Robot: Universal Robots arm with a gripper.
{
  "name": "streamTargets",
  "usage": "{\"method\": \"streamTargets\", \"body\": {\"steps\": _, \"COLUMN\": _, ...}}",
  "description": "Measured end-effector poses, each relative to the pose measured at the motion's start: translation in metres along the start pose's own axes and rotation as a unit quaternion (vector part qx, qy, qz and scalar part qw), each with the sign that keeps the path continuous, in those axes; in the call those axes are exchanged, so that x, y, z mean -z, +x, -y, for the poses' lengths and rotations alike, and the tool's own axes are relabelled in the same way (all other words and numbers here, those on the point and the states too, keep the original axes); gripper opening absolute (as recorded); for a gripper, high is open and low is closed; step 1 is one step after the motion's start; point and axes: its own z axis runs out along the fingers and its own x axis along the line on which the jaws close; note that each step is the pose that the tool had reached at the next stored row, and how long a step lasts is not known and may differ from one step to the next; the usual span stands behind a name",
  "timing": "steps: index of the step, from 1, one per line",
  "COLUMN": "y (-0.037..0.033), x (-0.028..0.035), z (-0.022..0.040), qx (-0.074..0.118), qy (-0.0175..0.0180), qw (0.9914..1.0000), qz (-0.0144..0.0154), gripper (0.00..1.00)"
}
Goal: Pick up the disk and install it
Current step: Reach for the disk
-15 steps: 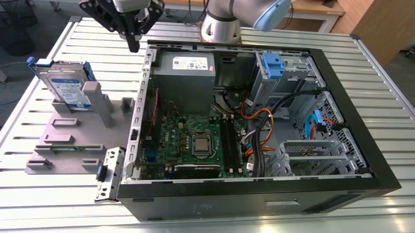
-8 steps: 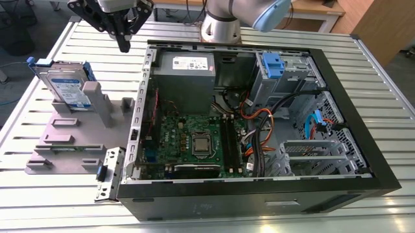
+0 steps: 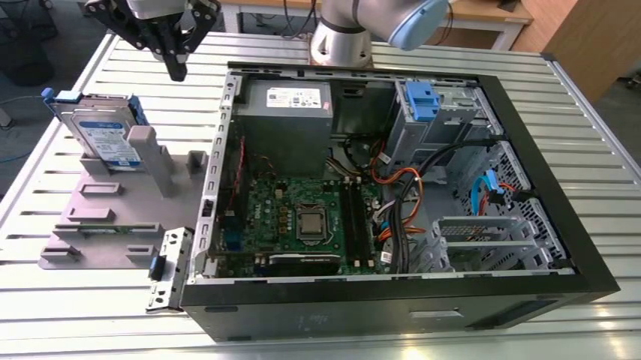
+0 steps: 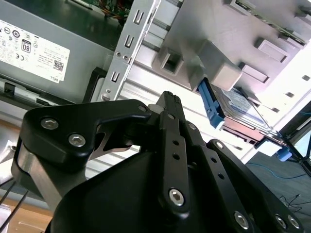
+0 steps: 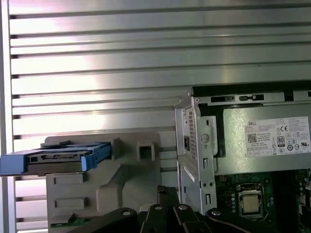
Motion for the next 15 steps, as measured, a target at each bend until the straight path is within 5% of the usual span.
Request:
{"method": "streamTargets", "body": {"steps": 8, "y": 0.0148, "x": -0.0002, "z": 0.0011, "qx": 0.000, "qy": 0.0000, "qw": 1.00000, "qz": 0.0000, "gripper": 0.11}}
{"method": "streamTargets", "body": {"steps": 15, "y": 0.0174, "x": -0.0001, "z": 0.0013, "qx": 0.000, "qy": 0.0000, "qw": 1.00000, "qz": 0.0000, "gripper": 0.11}}
